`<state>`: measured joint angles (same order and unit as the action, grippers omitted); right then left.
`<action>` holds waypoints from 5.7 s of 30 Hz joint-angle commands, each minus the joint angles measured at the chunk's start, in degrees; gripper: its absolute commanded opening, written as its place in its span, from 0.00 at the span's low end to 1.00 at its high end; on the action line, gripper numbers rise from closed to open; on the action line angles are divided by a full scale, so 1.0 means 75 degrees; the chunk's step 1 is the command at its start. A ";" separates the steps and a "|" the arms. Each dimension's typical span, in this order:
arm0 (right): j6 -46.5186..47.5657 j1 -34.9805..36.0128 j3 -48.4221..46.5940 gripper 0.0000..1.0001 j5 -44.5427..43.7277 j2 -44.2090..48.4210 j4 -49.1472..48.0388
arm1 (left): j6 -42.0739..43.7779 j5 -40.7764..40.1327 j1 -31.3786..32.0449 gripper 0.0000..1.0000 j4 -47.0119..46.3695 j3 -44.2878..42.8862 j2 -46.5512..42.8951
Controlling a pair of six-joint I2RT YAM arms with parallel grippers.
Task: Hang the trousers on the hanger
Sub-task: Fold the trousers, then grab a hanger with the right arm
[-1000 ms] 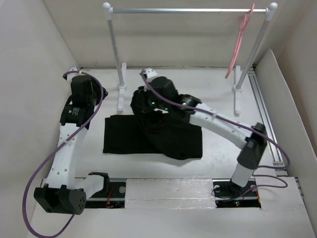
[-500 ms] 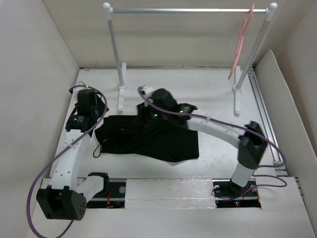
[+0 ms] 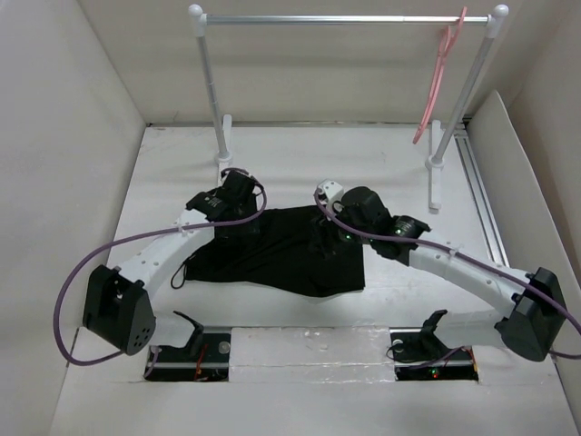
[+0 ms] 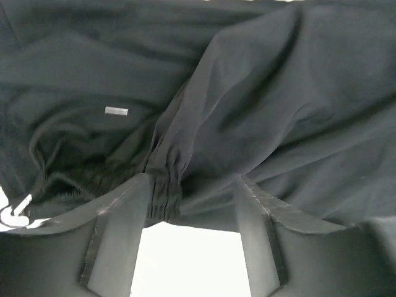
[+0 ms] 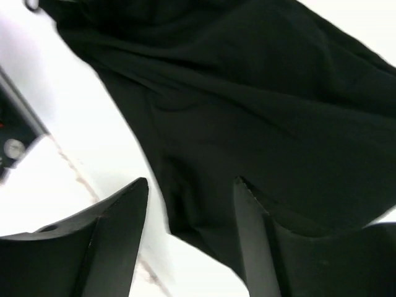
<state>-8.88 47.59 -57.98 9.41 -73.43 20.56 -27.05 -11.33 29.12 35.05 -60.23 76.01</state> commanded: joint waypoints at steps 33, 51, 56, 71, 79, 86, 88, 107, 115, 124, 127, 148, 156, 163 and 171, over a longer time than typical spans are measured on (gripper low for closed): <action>0.1033 -0.1236 0.3335 0.24 0.0117 0.0417 0.0259 | 0.0853 -0.1605 -0.2829 0.16 0.0074 -0.1530 0.3353; 0.1512 -0.0898 0.1230 0.74 -0.0434 0.1586 0.2835 | 0.1015 -0.3681 -0.2477 0.70 0.0660 -0.3372 0.2231; 0.1688 -0.0897 -0.1332 0.81 -0.0271 0.1974 0.3691 | 0.1064 -0.3271 -0.2477 0.67 0.0869 -0.3209 0.1737; 0.1771 -0.1154 -0.3051 0.73 0.0012 0.1410 0.3249 | 0.0279 -0.2229 -0.2899 0.66 0.0613 -0.2739 0.2055; 0.2333 -0.3832 -0.6207 0.12 0.0373 0.0676 0.3014 | -0.0374 0.1356 -0.1019 0.00 -0.1855 -0.1036 -0.0320; 0.1573 -0.6753 -0.7082 0.76 0.2376 -0.0439 0.2510 | -0.1443 -0.0572 0.1571 0.00 -0.1568 -0.0910 -0.0514; 0.1197 -0.7339 -0.6978 0.88 0.2904 -0.0685 0.2114 | -0.1770 -0.1859 0.2196 0.00 -0.1077 -0.1423 -0.0350; -0.1240 -0.8057 -0.4472 0.81 0.5482 -0.1916 -0.1801 | -0.0847 -0.1489 0.3511 0.10 -0.2270 -0.0513 -0.0865; -0.2015 -0.7893 -0.4117 0.33 0.5460 -0.1811 -0.2671 | -0.0800 -0.1407 0.3511 0.15 -0.2201 -0.0735 -0.0654; -0.1816 -0.7893 -0.4820 0.05 0.5484 -0.1519 -0.2426 | -0.1140 -0.1771 0.3511 0.53 -0.1744 -0.1742 -0.0420; -0.1745 -0.7893 -0.4622 0.01 0.5507 -0.1144 -0.2447 | -0.1069 -0.1466 0.3511 0.53 -0.1767 -0.2597 -0.0209; -0.1992 -0.7951 -0.0780 0.00 0.6527 0.0800 -0.3902 | -0.1022 0.0034 0.3511 0.67 -0.3101 -0.4942 0.1150; -0.1464 -0.7331 0.1026 0.00 0.6094 0.2020 -0.3023 | -0.1338 -0.0492 0.3699 0.67 -0.4482 -0.4791 0.1864; -0.1253 -0.6922 0.1811 0.00 0.5812 0.3016 -0.2086 | -0.1713 -0.1196 0.3699 0.66 -0.4849 -0.5024 0.2685; -0.0972 -0.6697 0.2222 0.00 0.5472 0.3451 -0.1441 | -0.2335 -0.2391 0.3804 0.62 -0.4614 -0.4685 0.2592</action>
<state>-18.85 -3.66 -41.36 51.92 -48.49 9.10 -41.95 -24.62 57.39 3.92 -95.98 99.35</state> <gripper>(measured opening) 0.265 0.618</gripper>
